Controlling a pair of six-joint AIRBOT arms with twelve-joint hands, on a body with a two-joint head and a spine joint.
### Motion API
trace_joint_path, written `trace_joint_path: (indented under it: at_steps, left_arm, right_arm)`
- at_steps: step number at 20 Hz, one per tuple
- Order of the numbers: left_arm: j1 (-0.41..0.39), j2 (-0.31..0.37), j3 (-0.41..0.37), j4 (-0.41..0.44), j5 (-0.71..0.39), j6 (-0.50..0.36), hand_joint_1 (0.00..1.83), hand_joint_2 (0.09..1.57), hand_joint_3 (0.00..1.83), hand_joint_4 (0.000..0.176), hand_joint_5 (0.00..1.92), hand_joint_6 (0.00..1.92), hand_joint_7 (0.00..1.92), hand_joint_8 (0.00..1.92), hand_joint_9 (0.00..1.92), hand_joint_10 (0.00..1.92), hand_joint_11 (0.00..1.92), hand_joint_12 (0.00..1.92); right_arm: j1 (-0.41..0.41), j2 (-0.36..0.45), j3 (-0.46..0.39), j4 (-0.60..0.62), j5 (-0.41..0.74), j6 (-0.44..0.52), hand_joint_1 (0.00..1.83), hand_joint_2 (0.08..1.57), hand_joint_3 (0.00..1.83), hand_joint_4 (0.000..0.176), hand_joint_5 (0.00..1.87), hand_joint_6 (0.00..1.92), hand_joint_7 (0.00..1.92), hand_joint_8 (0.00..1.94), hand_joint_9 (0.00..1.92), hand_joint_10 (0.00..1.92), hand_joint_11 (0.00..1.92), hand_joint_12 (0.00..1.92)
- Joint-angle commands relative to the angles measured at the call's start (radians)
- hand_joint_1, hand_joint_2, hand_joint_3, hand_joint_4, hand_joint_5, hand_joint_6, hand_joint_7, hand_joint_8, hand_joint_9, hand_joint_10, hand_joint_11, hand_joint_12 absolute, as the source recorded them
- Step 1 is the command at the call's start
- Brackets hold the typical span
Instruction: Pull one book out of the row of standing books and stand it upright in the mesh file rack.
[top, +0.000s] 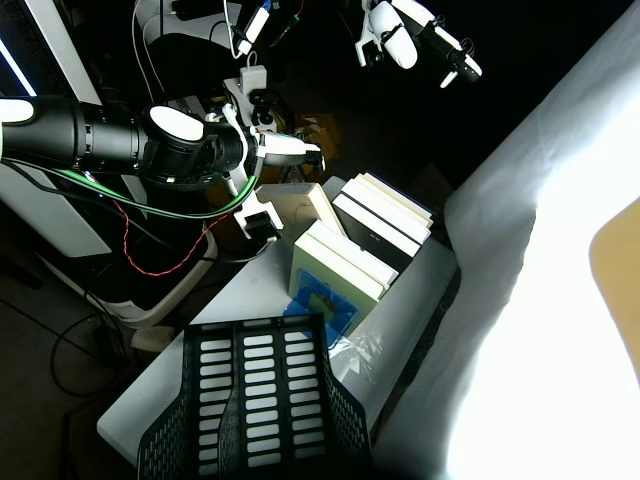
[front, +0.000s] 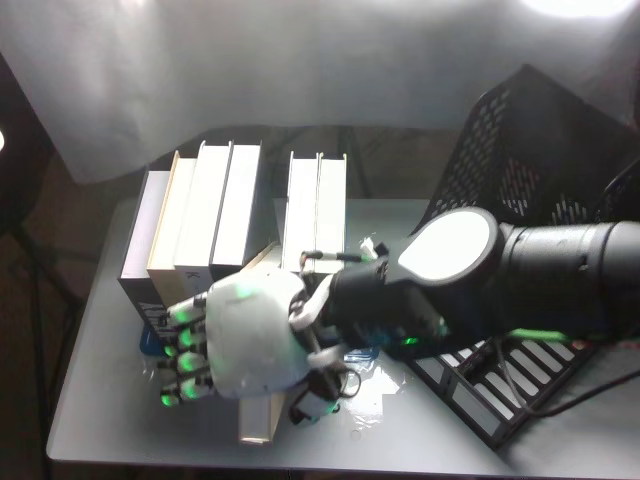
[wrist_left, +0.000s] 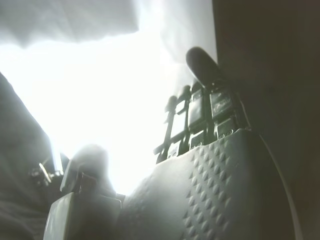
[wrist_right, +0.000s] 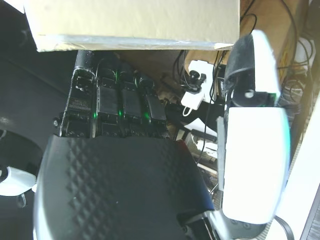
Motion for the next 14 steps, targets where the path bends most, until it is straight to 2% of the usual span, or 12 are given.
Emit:
trace_joint_path:
  at_steps: [1, 3, 4, 5, 6, 7, 10, 11, 12, 13, 14]
  left_arm:
    - [0.001, 0.013, 0.005, -0.02, -0.127, -0.004, 0.06, 1.39, 0.0, 0.007, 0.01, 0.0, 0.0, 0.0, 0.0, 0.0, 0.0, 1.92]
    - [0.001, 0.013, 0.005, -0.02, -0.126, -0.004, 0.04, 1.39, 0.0, 0.0, 0.0, 0.0, 0.0, 0.0, 0.0, 0.0, 0.0, 1.92]
    - [0.001, 0.013, 0.005, -0.02, -0.127, -0.004, 0.04, 1.4, 0.0, 0.0, 0.0, 0.0, 0.0, 0.0, 0.0, 0.0, 0.0, 1.92]
    - [0.001, 0.013, 0.005, -0.02, -0.127, -0.004, 0.04, 1.39, 0.0, 0.0, 0.01, 0.0, 0.0, 0.0, 0.0, 0.0, 0.0, 1.92]
    - [0.001, 0.013, 0.005, -0.02, -0.127, -0.004, 0.04, 1.4, 0.0, 0.0, 0.01, 0.0, 0.0, 0.0, 0.0, 0.0, 0.0, 1.92]
    - [0.001, 0.013, 0.004, -0.019, -0.128, -0.004, 0.05, 1.39, 0.0, 0.0, 0.01, 0.0, 0.0, 0.0, 0.0, 0.0, 0.0, 1.92]
    - [0.001, 0.015, 0.004, -0.018, -0.129, -0.004, 0.05, 1.39, 0.0, 0.0, 0.01, 0.0, 0.0, 0.0, 0.0, 0.0, 0.0, 1.92]
    - [-0.001, 0.015, 0.004, -0.017, -0.129, -0.004, 0.03, 1.39, 0.0, 0.0, 0.01, 0.0, 0.0, 0.0, 0.0, 0.0, 0.0, 1.92]
    - [-0.002, 0.015, 0.003, -0.014, -0.129, -0.004, 0.03, 1.39, 0.0, 0.0, 0.01, 0.0, 0.0, 0.0, 0.0, 0.0, 0.0, 1.92]
    - [-0.002, 0.016, 0.003, -0.014, -0.13, -0.004, 0.02, 1.41, 0.0, 0.0, 0.01, 0.0, 0.0, 0.0, 0.0, 0.0, 0.0, 1.82]
    - [-0.002, 0.016, 0.003, -0.014, -0.13, -0.004, 0.03, 1.4, 0.0, 0.0, 0.03, 0.0, 0.0, 0.0, 0.0, 0.0, 0.0, 1.67]
  right_arm:
    - [-0.002, 0.007, -0.004, 0.008, 0.012, 0.0, 0.65, 0.91, 0.0, 0.0, 0.19, 0.02, 0.24, 0.01, 0.25, 0.11, 0.0, 1.13]
    - [-0.006, 0.007, -0.003, -0.014, 0.003, 0.001, 0.71, 1.06, 0.03, 0.0, 0.24, 0.04, 0.31, 0.01, 0.22, 0.18, 0.0, 1.25]
    - [-0.007, 0.007, -0.003, -0.021, -0.001, 0.001, 0.62, 1.14, 0.06, 0.0, 0.18, 0.02, 0.26, 0.0, 0.12, 0.22, 0.0, 1.0]
    - [-0.007, 0.007, -0.002, -0.024, -0.005, 0.001, 0.57, 1.16, 0.05, 0.0, 0.26, 0.05, 0.34, 0.03, 0.21, 0.28, 0.0, 1.24]
    - [-0.008, 0.006, 0.0, -0.027, -0.007, 0.001, 0.6, 1.15, 0.03, 0.0, 0.38, 0.08, 0.45, 0.03, 0.3, 0.41, 0.0, 1.49]
    - [-0.009, 0.005, 0.001, -0.03, -0.01, 0.001, 0.64, 1.17, 0.02, 0.0, 0.41, 0.09, 0.47, 0.01, 0.27, 0.51, 0.0, 1.56]
    - [-0.015, 0.0, 0.005, -0.035, -0.013, 0.001, 0.61, 1.17, 0.02, 0.0, 0.38, 0.07, 0.45, 0.0, 0.23, 0.54, 0.0, 1.53]
    - [-0.016, -0.002, 0.007, -0.063, -0.013, 0.029, 0.5, 1.25, 0.05, 0.0, 0.35, 0.07, 0.45, 0.0, 0.15, 0.66, 0.0, 1.51]
    - [-0.016, -0.004, 0.012, -0.09, -0.013, 0.06, 0.5, 1.25, 0.05, 0.0, 0.35, 0.07, 0.45, 0.0, 0.15, 0.66, 0.0, 1.51]
    - [-0.016, -0.006, 0.015, -0.099, -0.013, 0.065, 0.67, 1.14, 0.0, 0.0, 0.41, 0.13, 0.49, 0.01, 0.16, 0.72, 0.0, 1.58]
    - [-0.017, -0.006, 0.017, -0.105, -0.014, 0.065, 0.74, 1.12, 0.0, 0.0, 0.5, 0.19, 0.62, 0.04, 0.32, 0.73, 0.0, 1.73]
